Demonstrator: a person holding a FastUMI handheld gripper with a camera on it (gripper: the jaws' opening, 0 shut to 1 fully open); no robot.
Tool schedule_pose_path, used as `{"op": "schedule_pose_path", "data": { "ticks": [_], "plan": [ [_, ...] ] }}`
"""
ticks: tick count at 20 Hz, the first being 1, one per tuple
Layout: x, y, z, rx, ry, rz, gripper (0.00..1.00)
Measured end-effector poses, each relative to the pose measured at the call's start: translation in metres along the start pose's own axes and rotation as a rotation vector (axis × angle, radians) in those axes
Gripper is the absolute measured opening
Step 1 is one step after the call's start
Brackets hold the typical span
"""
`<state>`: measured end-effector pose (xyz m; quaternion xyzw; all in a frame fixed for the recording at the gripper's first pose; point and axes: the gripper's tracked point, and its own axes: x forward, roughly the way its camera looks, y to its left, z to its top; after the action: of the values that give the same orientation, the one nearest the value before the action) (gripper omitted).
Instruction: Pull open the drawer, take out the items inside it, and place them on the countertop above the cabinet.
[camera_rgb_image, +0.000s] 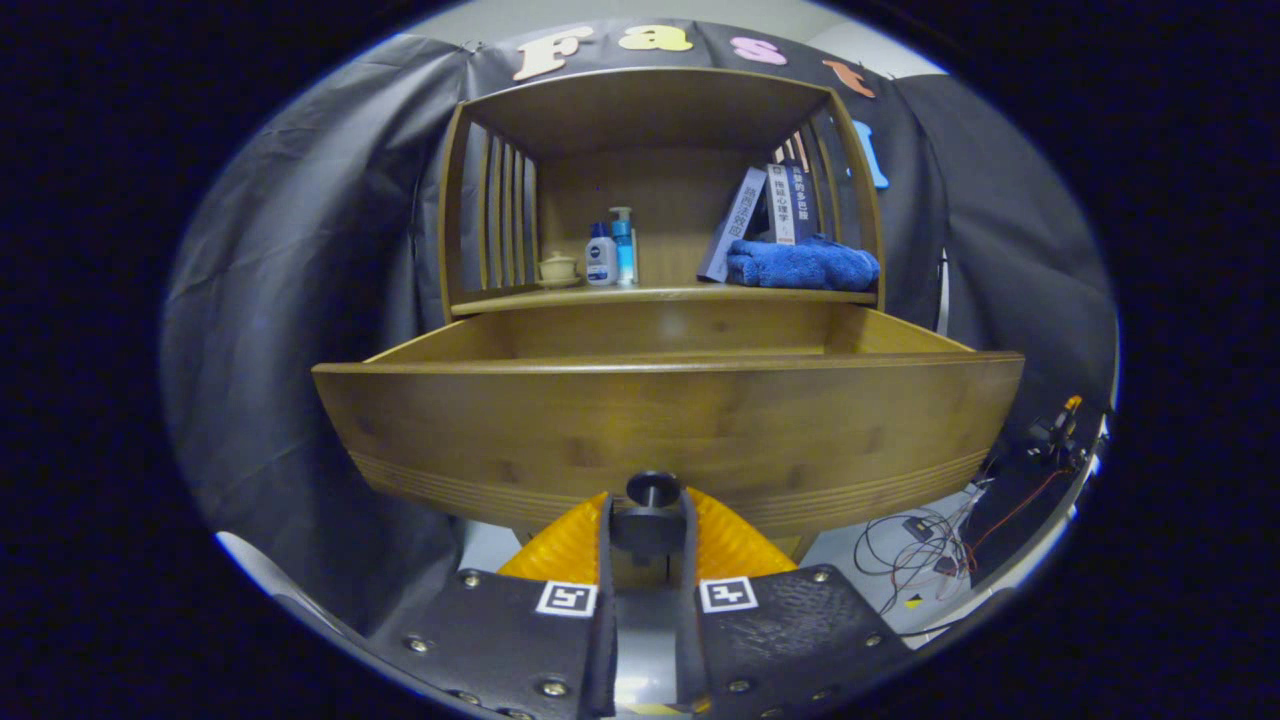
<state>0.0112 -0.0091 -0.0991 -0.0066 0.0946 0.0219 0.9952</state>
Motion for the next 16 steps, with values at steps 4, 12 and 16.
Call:
{"op": "schedule_pose_path", "data": {
  "ticks": [4,12,16],
  "plan": [
    [-0.009,-0.006,-0.001,-0.070,0.075,-0.073,0.43],
    [-0.046,-0.020,0.057,-0.001,0.079,-0.131,0.99],
    [-0.052,-0.042,0.104,0.083,0.070,-0.193,0.99]
  ]
}}
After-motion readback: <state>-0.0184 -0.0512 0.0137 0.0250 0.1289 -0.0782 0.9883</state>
